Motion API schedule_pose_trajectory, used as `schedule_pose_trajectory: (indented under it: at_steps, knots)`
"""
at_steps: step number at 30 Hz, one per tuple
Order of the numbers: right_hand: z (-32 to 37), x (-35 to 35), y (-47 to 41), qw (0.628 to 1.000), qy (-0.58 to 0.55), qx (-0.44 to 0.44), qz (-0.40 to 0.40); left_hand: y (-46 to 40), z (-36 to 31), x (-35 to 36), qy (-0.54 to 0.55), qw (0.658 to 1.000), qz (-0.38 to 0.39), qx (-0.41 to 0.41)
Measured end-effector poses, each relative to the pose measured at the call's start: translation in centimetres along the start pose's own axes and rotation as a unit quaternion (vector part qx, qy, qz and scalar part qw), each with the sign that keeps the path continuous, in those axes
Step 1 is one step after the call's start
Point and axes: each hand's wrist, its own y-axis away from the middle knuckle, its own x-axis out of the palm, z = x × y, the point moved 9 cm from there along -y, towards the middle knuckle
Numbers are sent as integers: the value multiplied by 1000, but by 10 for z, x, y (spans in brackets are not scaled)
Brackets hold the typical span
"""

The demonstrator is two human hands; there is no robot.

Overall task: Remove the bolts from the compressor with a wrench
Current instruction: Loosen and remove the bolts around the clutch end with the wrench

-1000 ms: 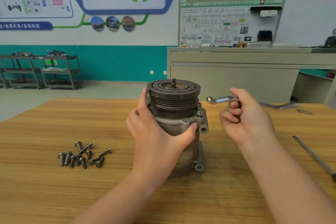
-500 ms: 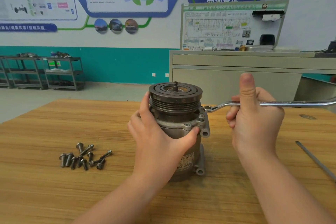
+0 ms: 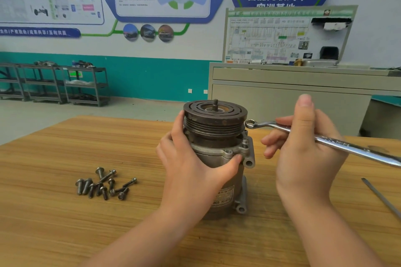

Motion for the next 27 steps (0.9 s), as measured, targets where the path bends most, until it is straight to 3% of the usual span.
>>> schedule_pose_trajectory:
  at_steps: [5,16,21,27]
  knots:
    - [12,-3,2,996,45,-72,-21,0,1,-1,1,1000,2,-6]
    - [4,-5,4,995,60,-72,-35,-1,0,-1,-2,1000,-5,-3]
    - [35,12,22,953,170,-251,8,0,0,-2,1,1000,-13,3]
    - [49,28,43,921,196,-334,33,0,1,-2,7,1000,-24,3]
